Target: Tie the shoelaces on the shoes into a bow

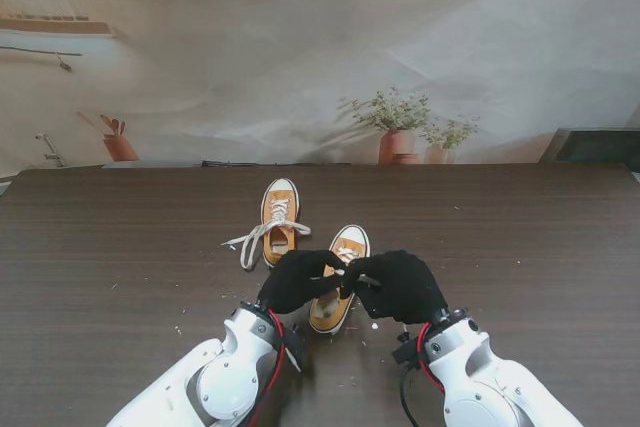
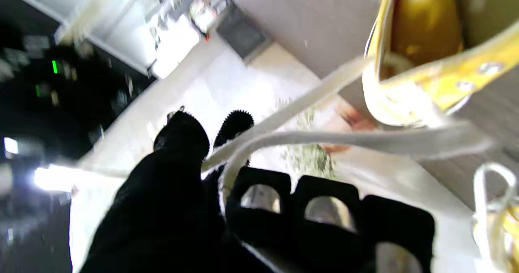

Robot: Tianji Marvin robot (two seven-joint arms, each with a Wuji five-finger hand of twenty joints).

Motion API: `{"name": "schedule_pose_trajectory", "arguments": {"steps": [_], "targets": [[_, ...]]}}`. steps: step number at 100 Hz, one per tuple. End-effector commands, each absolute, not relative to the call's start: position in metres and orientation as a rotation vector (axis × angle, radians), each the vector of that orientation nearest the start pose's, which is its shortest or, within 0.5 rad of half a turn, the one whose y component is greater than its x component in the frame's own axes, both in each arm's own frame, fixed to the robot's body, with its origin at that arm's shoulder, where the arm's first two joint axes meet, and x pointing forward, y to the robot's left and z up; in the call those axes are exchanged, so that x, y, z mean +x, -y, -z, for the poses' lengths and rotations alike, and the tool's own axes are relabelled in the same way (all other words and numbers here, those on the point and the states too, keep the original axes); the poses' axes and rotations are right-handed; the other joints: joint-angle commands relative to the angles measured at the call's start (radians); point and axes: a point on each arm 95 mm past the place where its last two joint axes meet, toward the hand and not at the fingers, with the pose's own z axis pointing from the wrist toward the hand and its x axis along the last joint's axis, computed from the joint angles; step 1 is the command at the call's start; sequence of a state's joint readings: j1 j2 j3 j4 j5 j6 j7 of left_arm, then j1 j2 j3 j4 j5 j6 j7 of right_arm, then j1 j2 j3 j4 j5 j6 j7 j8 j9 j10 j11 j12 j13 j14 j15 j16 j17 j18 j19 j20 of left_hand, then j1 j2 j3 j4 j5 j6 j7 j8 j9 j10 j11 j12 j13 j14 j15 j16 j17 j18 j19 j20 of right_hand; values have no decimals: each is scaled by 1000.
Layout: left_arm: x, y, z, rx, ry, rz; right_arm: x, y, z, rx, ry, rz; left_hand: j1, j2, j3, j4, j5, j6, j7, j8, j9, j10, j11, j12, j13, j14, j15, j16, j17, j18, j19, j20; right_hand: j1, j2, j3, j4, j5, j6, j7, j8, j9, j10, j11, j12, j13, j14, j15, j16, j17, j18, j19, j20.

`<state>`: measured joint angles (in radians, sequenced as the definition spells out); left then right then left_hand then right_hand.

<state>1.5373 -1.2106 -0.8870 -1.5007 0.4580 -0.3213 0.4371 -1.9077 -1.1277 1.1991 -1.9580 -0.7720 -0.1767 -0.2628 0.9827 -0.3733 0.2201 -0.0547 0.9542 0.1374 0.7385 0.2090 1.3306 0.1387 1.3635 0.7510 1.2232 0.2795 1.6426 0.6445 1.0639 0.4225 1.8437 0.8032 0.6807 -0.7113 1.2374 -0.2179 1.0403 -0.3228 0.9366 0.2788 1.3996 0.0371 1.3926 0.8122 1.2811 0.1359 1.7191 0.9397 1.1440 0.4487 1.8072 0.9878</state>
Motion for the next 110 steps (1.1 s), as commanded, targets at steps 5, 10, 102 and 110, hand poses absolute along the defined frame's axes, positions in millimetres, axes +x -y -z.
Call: {"name": "schedule_pose_trajectory", "arguments": {"steps": [5, 10, 102, 110], "targets": [[346, 131, 340, -1556, -965, 2397, 289, -63, 290, -1649, 1658, 2651, 42, 21, -21, 16, -3, -36, 27, 18, 35, 28, 36, -24, 44, 37, 29, -12, 34, -227, 250, 2, 6, -5, 12, -60, -24, 4, -6, 0, 53, -22, -4, -9, 28, -65, 80, -11, 35, -37, 287, -13], [346, 129, 339, -1560, -953, 2397, 291, -61, 293, -1630, 1729, 2637, 41, 24, -19, 16, -1, -30, 27, 15, 35, 30, 36, -24, 44, 39, 29, -12, 33, -221, 250, 3, -2, -1, 6, -63, -35, -1, 0, -21, 53, -34, -11, -9, 28, -73, 78, -16, 35, -46, 284, -21], [335, 121, 337, -1599, -941, 2372, 318, -60, 337, -1763, 2192, 2700, 30, 17, 3, 22, -5, -23, 13, 18, 34, 3, 46, -19, 45, 8, 34, -11, 34, -232, 250, -5, -273, 226, -89, 92, -953, 271, -265, -122, -798, 68, -389, -227, -222, 79, -808, -569, -630, 4, -526, -213], [334, 118, 337, -1597, -928, 2363, 317, -61, 337, -1763, 2140, 2699, 34, 14, 3, 24, -18, -25, -9, -1, 34, 3, 46, -19, 45, 6, 35, -11, 35, -234, 250, -5, -339, 229, -116, 100, -952, 202, -335, -167, -929, 111, -552, -378, -424, 113, -1095, -607, -809, -16, -724, -335]]}}
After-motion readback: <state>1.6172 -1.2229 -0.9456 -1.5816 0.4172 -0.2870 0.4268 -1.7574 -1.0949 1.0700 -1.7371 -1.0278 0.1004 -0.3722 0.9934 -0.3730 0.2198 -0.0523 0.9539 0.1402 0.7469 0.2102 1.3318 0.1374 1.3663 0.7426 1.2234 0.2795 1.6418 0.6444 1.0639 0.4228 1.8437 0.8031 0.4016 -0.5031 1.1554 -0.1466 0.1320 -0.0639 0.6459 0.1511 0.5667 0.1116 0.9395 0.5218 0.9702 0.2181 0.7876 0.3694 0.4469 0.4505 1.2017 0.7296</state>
